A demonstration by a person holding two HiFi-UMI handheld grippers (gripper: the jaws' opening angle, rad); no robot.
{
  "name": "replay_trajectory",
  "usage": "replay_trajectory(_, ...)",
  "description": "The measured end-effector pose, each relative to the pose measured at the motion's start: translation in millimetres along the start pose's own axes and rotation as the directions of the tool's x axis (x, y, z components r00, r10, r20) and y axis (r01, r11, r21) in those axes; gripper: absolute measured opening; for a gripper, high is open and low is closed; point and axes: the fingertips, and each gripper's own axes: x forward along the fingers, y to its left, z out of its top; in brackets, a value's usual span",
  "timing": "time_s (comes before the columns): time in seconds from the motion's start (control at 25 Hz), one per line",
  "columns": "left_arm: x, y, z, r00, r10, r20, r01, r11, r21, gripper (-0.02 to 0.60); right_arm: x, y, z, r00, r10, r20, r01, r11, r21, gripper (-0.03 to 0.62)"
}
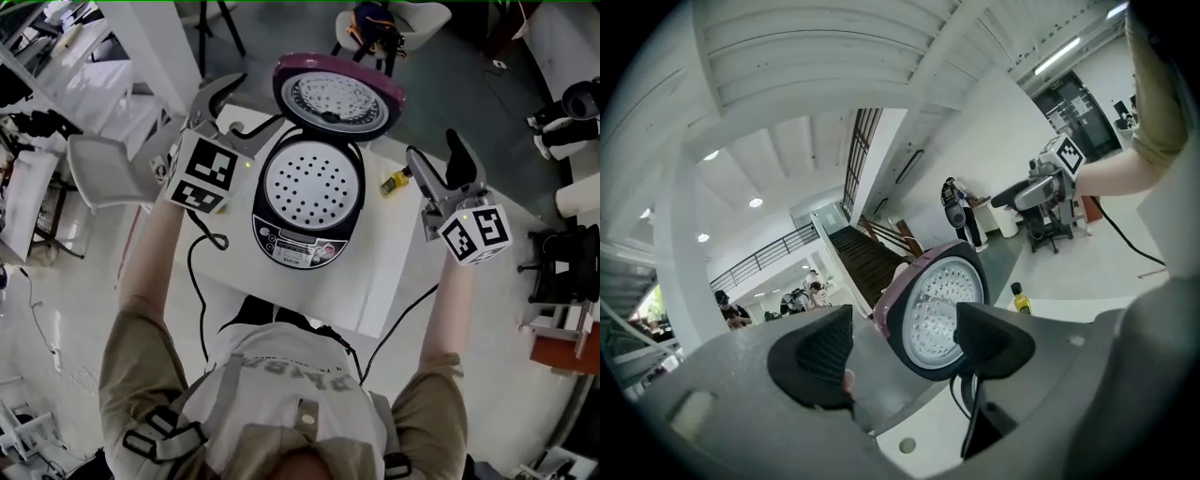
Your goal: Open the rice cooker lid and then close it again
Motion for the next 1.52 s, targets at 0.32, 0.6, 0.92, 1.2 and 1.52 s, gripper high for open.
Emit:
replay_trajectory(0.32, 44.4, 13.1, 3.0, 0.986, -0.157, -0.049, 0.162, 0.976, 0.148, 0.359, 60.7, 7.6, 3.0, 0.972, 0.084, -0.219, -0.137, 0.960, -0.244, 0.365)
replay_trajectory(0.6, 81.1, 12.2, -0.1, 0.954, -0.263, -0.148, 0.295, 0.913, 0.281, 0.351, 108.7, 12.2, -10.8, 0.888, 0.084, -0.451, -0.281, 0.877, -0.389, 0.364)
replay_trajectory(0.92, 112.3, 3.7, -12.9, 0.909, -0.314, -0.274, 0.402, 0.832, 0.381, 0.351, 138.6, 22.9, -31.4, 0.765, 0.045, -0.643, -0.431, 0.776, -0.459, 0.342)
replay_trajectory(1.2, 125.5, -3.0, -20.2, 0.869, -0.356, -0.344, 0.483, 0.760, 0.435, 0.351, 147.8, 27.5, -44.9, 0.672, 0.011, -0.741, -0.513, 0.728, -0.454, 0.314)
replay_trajectory(1.52, 129.2, -6.6, -25.0, 0.827, -0.411, -0.383, 0.553, 0.715, 0.428, 0.351, 144.5, 20.5, -51.3, 0.615, 0.002, -0.788, -0.543, 0.726, -0.422, 0.289)
